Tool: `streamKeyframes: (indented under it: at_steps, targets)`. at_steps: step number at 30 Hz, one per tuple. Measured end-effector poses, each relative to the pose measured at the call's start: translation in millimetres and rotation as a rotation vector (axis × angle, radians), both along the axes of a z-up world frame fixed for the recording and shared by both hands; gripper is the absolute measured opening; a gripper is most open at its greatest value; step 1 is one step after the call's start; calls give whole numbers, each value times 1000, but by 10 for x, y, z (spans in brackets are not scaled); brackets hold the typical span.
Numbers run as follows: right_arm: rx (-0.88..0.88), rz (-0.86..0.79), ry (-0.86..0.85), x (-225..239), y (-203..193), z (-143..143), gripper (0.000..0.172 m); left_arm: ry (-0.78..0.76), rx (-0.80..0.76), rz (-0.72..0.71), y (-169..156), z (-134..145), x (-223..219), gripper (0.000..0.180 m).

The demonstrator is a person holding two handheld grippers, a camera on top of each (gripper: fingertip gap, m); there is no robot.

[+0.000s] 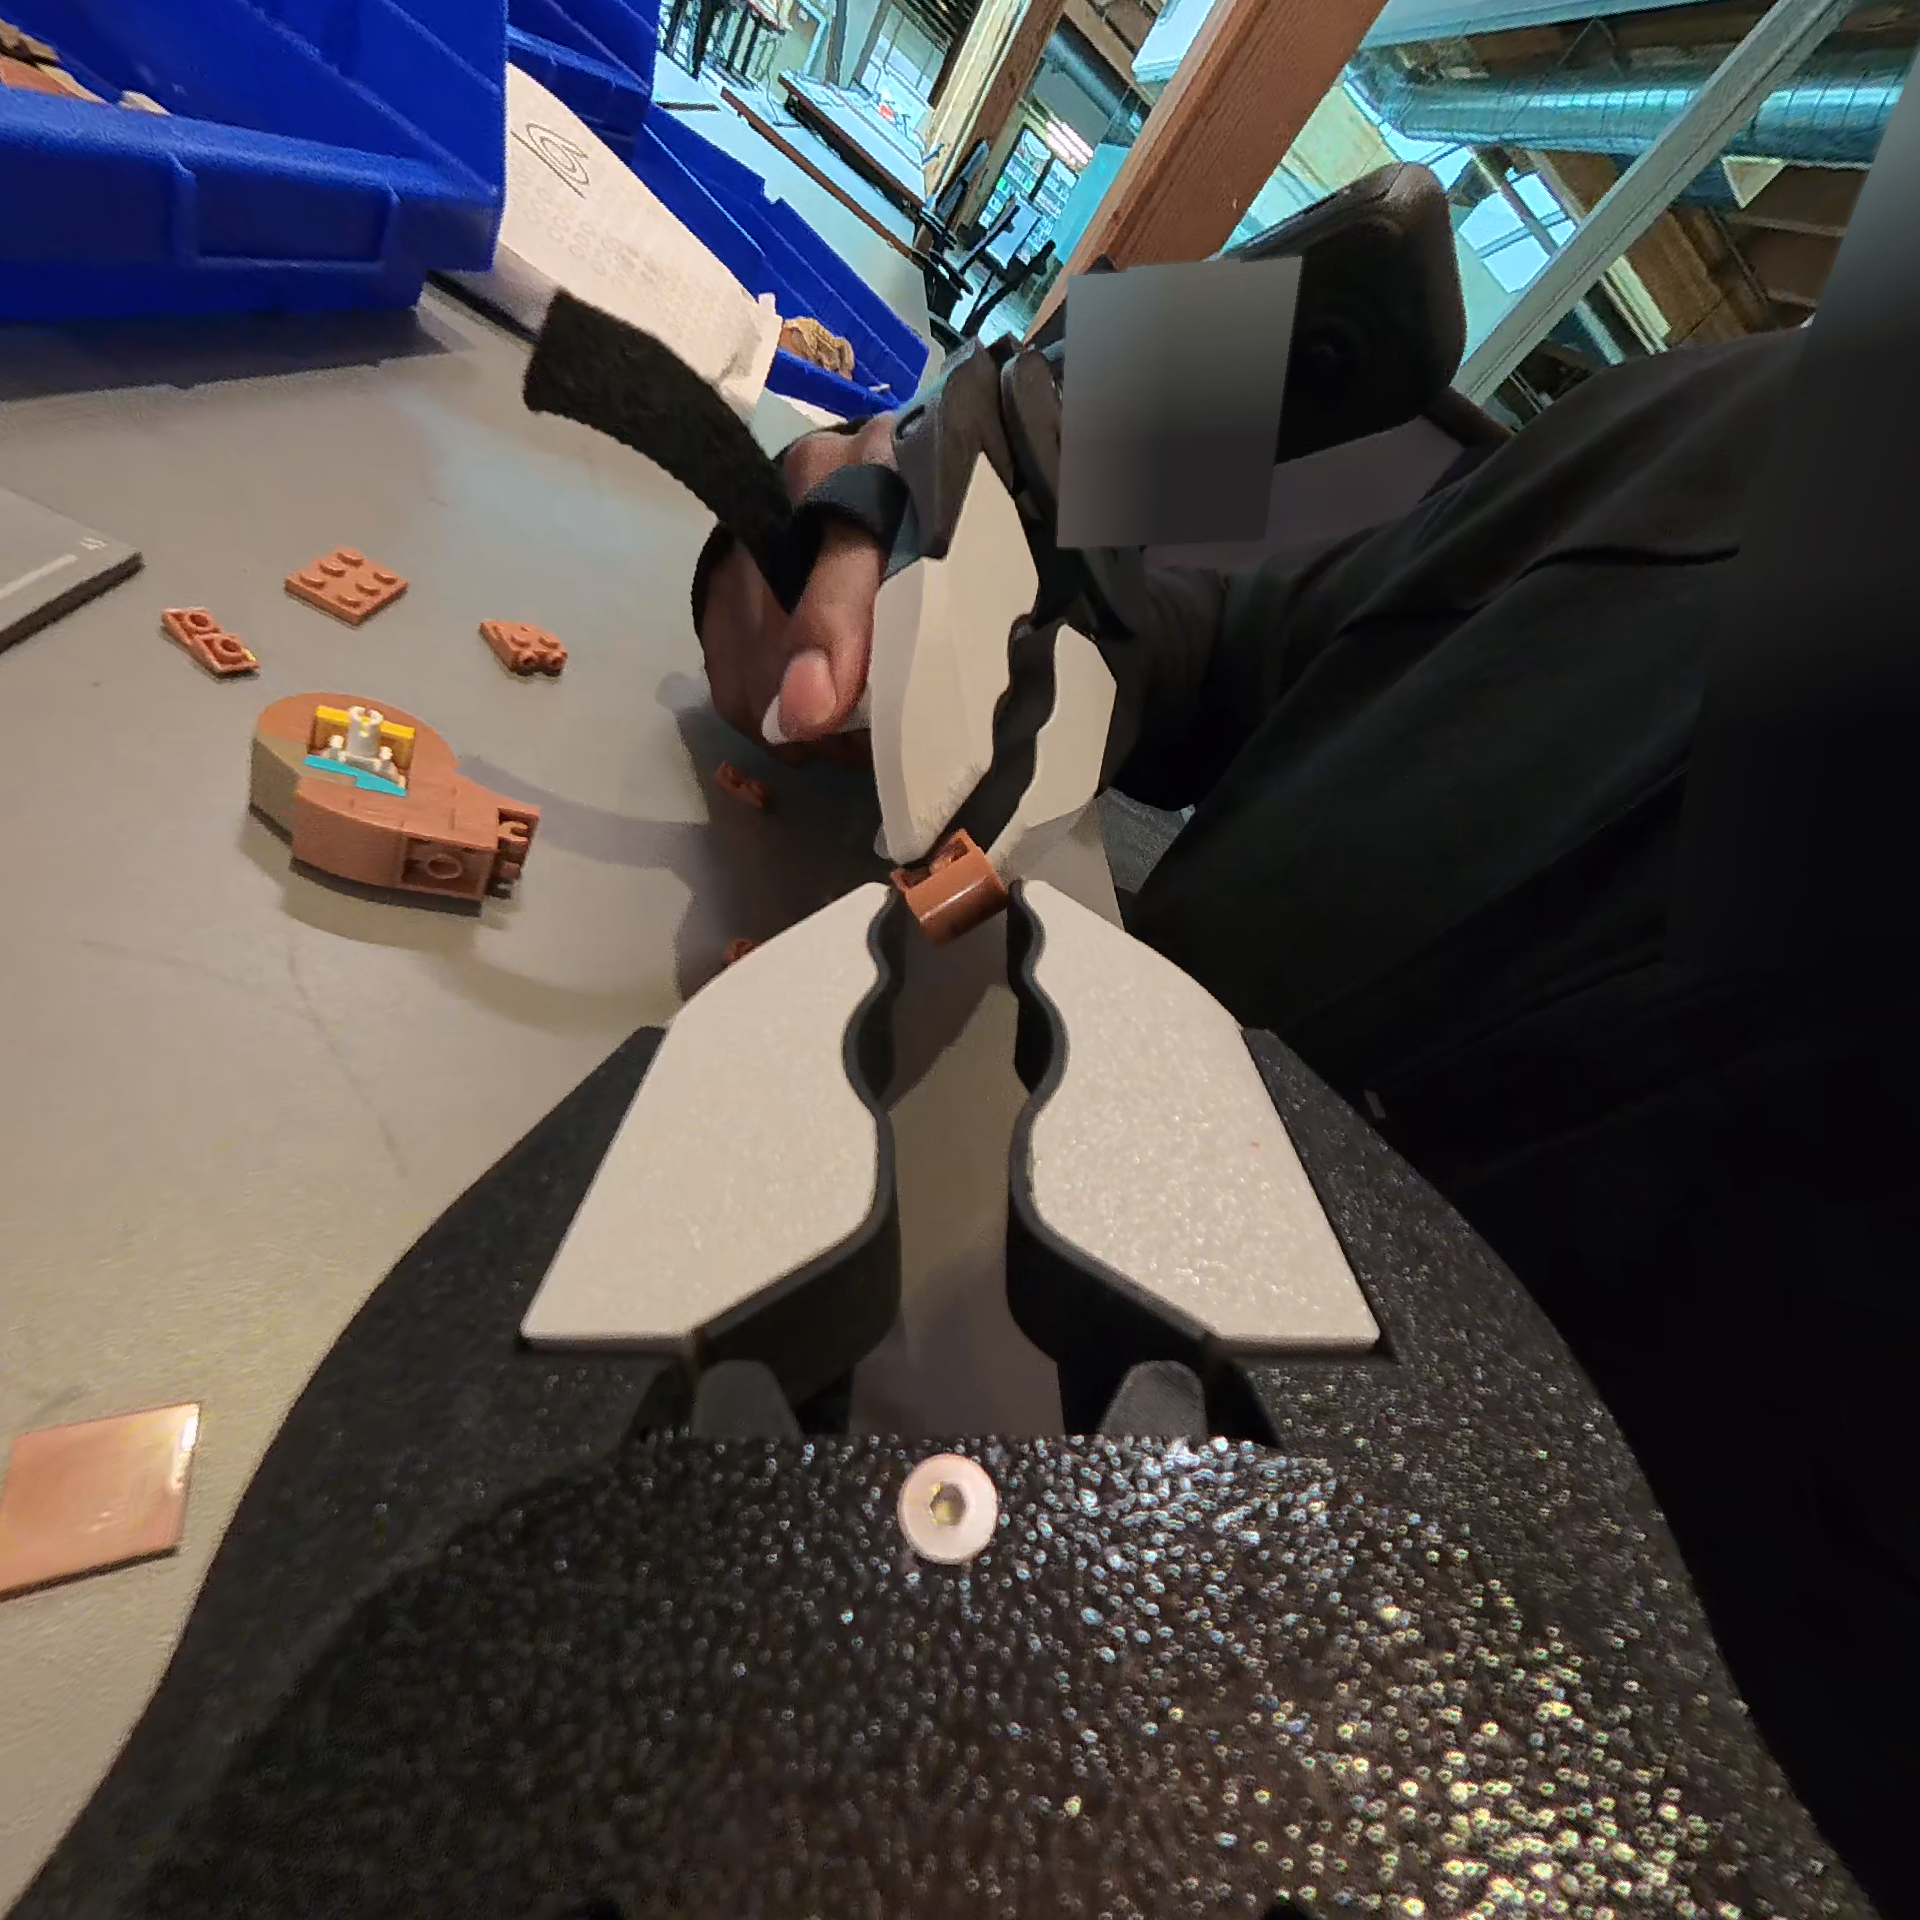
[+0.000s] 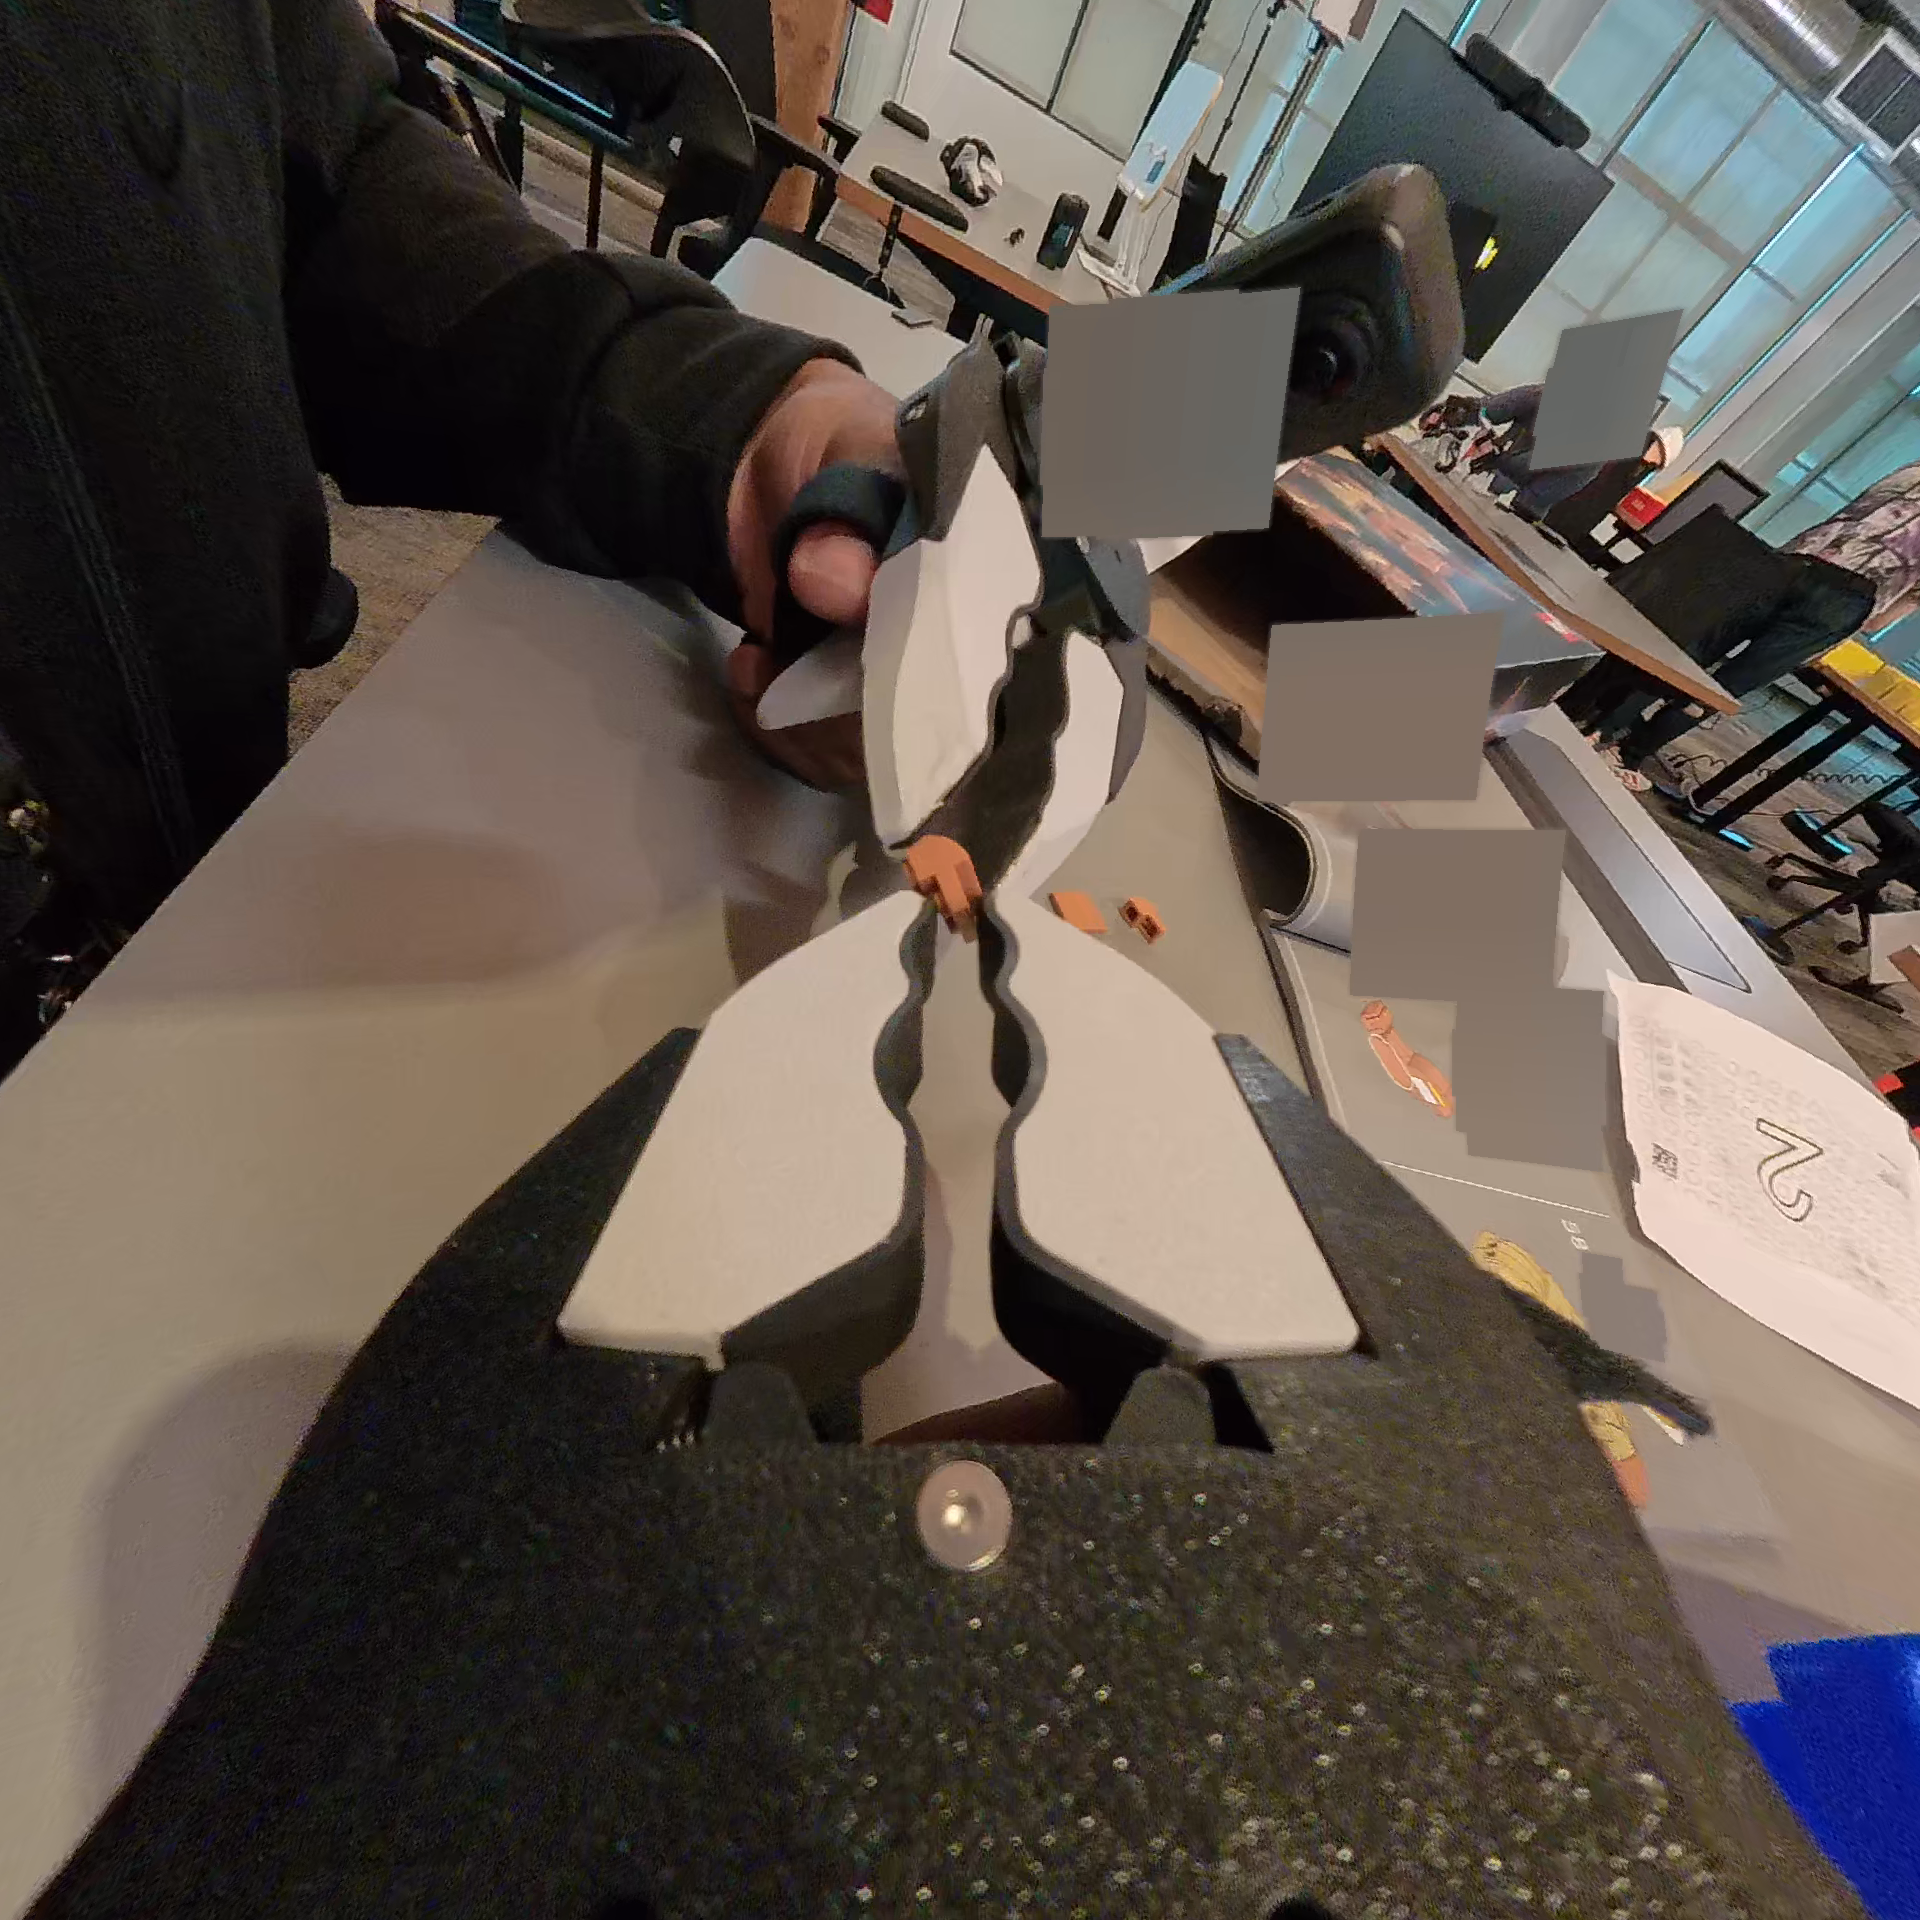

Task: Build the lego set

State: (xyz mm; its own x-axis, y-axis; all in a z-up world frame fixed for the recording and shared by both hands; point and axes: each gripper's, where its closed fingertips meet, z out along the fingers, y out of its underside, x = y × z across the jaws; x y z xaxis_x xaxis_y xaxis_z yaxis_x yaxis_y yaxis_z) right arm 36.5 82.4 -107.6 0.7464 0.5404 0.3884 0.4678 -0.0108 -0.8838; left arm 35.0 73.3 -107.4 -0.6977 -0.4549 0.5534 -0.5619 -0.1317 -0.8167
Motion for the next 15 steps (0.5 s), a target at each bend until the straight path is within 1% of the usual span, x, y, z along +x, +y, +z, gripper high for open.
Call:
streamKeyframes:
  at_steps: [4,7,10,12,15]
  targets:
    - [-78,7,79,1,-6,-7,7,-6,5,6,1,1,2,18]
    - [-190,20,227,1,-20,9,4,-29,7,19,15,23,2,17]
    - [-300,11,381,51,-23,31,4,-103,21,30,43,89,-9,17]
    - [-419,13,493,66,-42,-4,5,-186,80,56,77,121,3,17]
    - [-575,45,661,49,-89,-24,5,-367,292,77,95,87,12,20]
